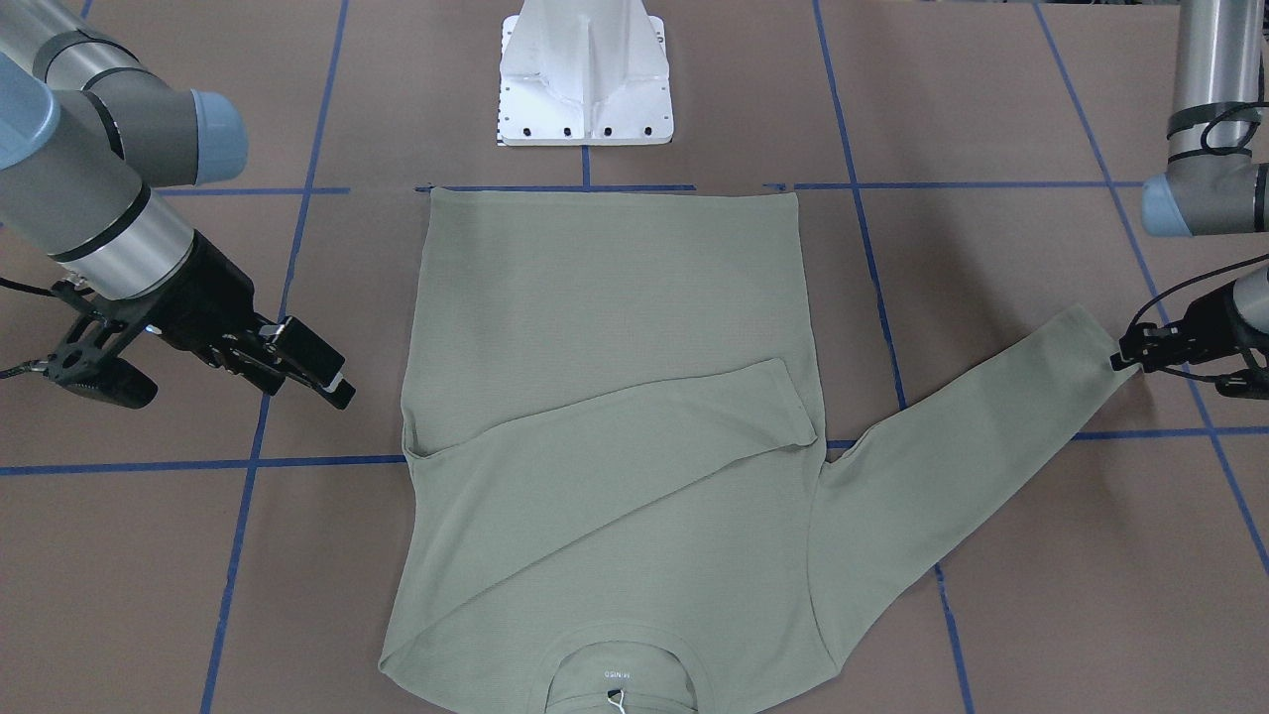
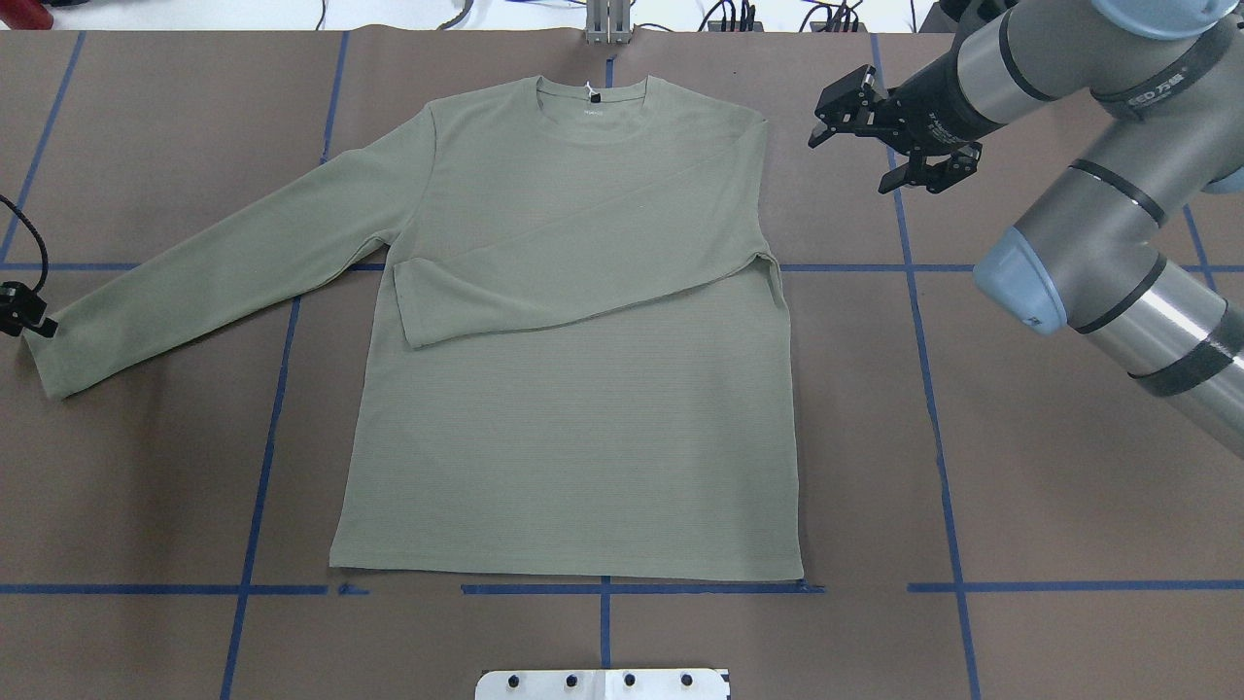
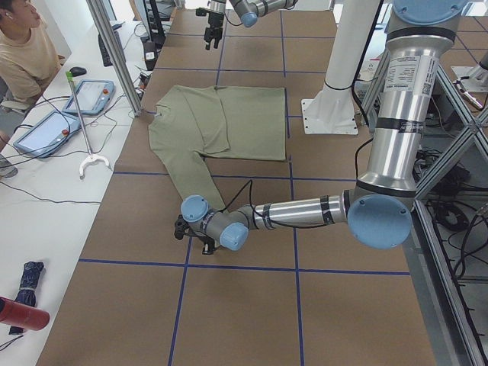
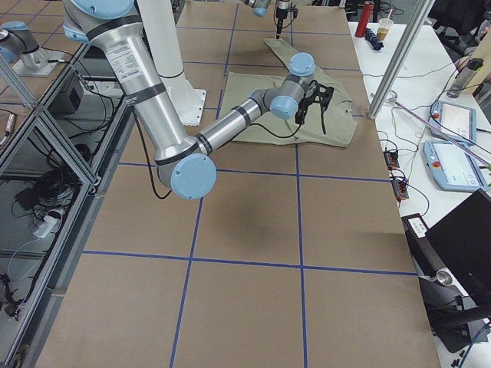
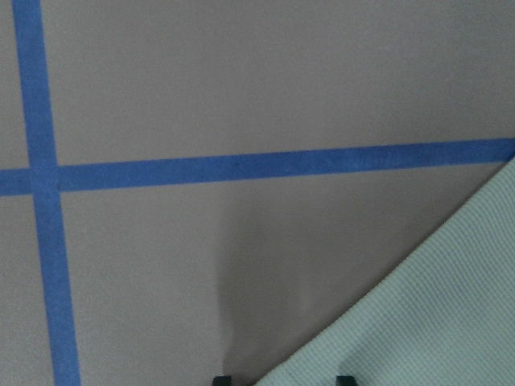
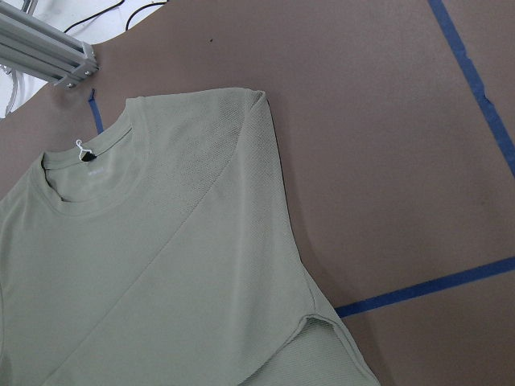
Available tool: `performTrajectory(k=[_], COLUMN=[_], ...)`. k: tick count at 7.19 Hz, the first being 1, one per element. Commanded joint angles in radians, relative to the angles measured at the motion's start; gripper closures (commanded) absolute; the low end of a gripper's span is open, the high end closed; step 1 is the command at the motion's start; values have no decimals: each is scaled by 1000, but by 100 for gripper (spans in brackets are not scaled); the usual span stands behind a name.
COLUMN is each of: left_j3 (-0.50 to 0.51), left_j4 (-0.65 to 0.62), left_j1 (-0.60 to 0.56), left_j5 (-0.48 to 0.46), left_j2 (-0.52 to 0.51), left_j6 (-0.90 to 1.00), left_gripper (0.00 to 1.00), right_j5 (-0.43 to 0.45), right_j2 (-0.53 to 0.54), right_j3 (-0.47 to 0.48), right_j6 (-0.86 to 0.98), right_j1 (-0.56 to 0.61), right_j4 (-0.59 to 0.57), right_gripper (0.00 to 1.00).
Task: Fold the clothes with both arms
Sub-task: 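Move the left gripper down to the cuff of the other sleeve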
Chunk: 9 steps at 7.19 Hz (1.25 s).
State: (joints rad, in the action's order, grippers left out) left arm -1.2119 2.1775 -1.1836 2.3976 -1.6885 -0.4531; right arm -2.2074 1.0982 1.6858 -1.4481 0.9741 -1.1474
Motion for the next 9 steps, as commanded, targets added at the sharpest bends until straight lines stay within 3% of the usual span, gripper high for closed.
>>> performTrajectory(k=[1,2,4,6,8,9], left_j3=[-3,-5,-29,-114,-274,-313], left_j4=[2,2,-1,-14,-13,-2], left_j1=[1,1,-1,-1,1,5], left_j5=[0,2,38,180,225,227], left_j2=[15,15,15,15,-3,-64], left_j6=[-4,-10,-12,-18,-256,-401], left_gripper=[84,99,100,100,100,100], right_j5=[0,0,0,-18,-28,-43], right_j2=[-1,-1,-1,5,46,73], right_j3=[2,2,2,2,11,14], right_j6=[-3,-3,-3,9,29,81], right_j1=[0,0,0,5,40,63], right_j4=[0,0,0,0,0,2], right_gripper=[1,1,1,1,1,1])
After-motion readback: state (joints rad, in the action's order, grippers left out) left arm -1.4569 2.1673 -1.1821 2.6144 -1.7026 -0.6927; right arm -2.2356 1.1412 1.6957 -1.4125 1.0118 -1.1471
